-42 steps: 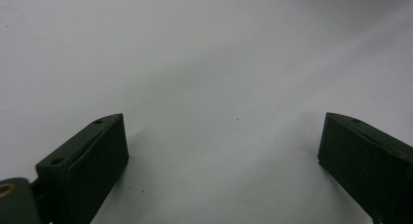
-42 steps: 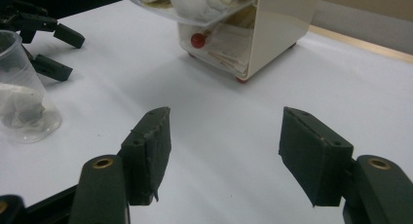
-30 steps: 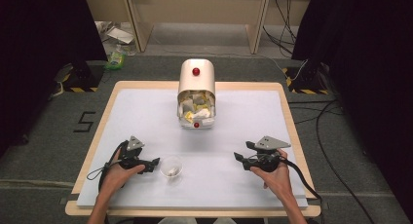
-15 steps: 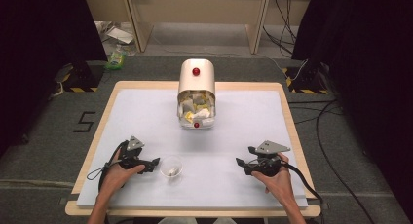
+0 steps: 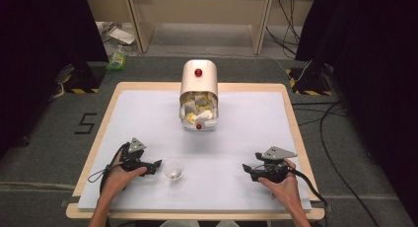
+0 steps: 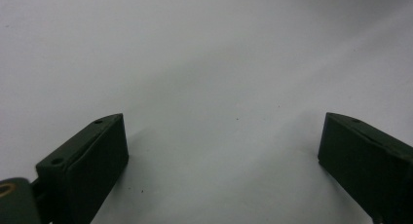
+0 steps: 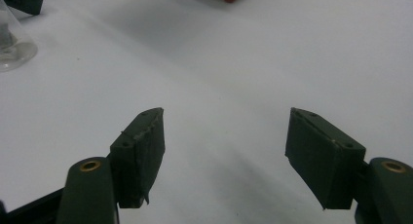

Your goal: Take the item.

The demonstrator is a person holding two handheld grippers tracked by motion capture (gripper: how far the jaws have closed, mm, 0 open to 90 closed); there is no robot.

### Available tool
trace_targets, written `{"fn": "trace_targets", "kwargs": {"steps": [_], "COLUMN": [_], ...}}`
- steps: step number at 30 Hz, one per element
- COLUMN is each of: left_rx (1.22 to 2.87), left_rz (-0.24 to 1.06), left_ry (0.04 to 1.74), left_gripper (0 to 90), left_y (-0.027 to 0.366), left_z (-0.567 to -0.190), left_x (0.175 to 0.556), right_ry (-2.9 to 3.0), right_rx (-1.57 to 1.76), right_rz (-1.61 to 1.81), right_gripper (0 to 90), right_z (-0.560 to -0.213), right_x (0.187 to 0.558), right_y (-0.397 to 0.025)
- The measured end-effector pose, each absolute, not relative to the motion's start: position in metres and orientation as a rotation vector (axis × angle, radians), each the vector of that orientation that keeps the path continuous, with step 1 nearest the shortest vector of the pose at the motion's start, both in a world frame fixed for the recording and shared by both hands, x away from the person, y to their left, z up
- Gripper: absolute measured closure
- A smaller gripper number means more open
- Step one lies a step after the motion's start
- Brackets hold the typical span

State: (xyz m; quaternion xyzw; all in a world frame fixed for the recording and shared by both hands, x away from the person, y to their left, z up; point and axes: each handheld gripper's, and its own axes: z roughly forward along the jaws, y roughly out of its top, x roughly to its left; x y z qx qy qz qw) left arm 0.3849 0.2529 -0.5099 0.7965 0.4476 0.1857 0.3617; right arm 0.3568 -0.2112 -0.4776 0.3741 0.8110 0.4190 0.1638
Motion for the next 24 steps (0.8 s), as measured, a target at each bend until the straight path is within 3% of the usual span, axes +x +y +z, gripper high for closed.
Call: {"fn": "trace_targets", "kwargs": {"steps": [24], "left_rx": [2.052], "left_rz": [0.480], "left_ry": [1.153], "left_gripper": [3.2], "left_y": [0.253], "left_z": [-0.510], "left_x": [0.385], "right_ry": [2.336], "right_rx": [1.069], "right_rz": [1.131], "right_gripper": [24.8], "right_z": [-0.488], "right_x": [0.337], "right_y": [-0.229]}}
